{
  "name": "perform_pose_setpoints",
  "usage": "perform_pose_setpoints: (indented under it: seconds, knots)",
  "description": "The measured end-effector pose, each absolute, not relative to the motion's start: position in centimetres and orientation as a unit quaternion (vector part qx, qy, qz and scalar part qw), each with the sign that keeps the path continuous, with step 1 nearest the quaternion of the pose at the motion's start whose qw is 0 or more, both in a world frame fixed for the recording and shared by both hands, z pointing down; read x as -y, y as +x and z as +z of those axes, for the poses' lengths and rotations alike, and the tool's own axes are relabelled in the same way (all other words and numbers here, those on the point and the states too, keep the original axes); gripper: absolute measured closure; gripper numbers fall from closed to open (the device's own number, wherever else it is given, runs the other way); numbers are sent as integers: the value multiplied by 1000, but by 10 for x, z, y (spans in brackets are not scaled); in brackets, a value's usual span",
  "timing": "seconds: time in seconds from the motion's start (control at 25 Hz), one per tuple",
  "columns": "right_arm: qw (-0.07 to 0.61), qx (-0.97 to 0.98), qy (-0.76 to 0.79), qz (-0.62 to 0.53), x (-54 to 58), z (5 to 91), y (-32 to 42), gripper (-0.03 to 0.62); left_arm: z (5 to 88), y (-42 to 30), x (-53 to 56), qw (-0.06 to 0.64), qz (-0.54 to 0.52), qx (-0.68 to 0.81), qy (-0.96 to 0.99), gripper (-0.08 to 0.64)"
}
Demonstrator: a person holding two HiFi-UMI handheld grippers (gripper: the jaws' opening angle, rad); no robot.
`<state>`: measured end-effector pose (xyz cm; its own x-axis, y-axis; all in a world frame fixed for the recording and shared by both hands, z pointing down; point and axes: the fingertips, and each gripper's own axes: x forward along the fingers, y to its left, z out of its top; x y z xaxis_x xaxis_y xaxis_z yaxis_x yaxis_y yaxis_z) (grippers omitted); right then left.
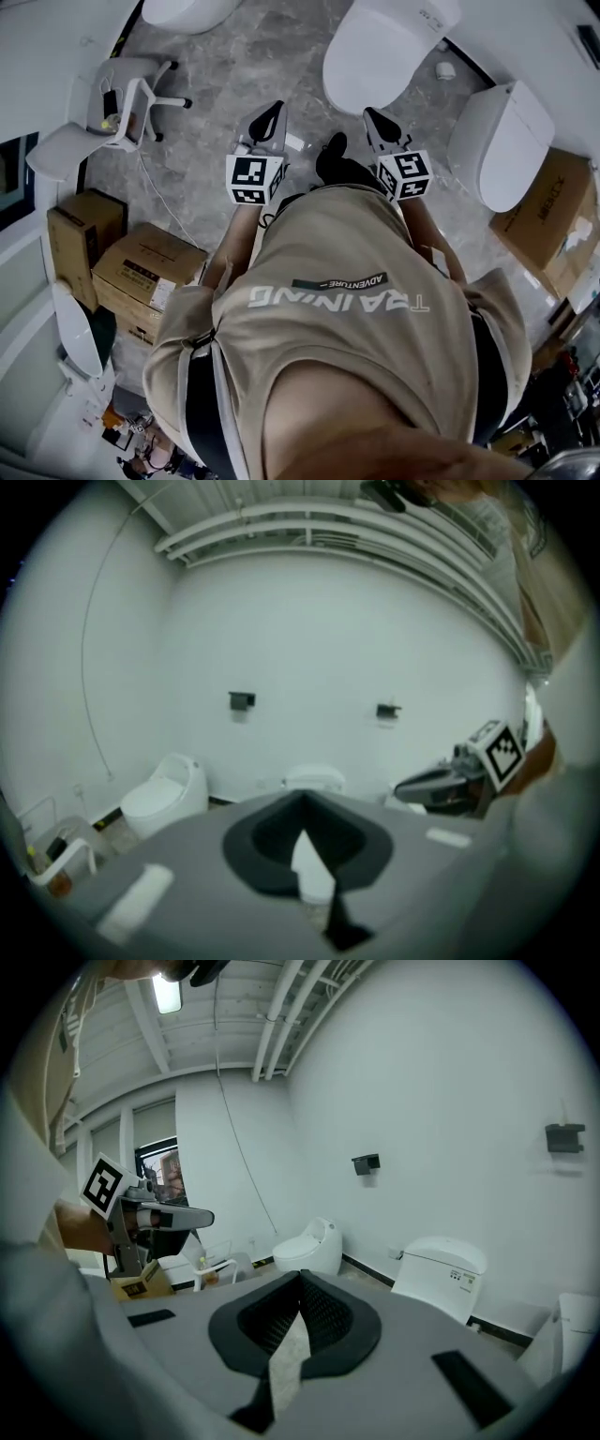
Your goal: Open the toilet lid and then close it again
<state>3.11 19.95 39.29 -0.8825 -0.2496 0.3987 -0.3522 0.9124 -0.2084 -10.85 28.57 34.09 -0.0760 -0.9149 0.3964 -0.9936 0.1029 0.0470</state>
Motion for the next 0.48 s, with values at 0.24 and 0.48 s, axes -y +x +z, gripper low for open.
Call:
perform_pose_setpoints:
  seconds: [0.24, 0.48]
  knots:
    - [174, 958, 180, 141, -122, 398, 16, 578, 340, -128, -200, 158, 108, 716, 672, 555]
    - [188, 944, 223, 156, -93, 407, 30, 578, 354, -120, -161, 170, 122, 673, 709, 555]
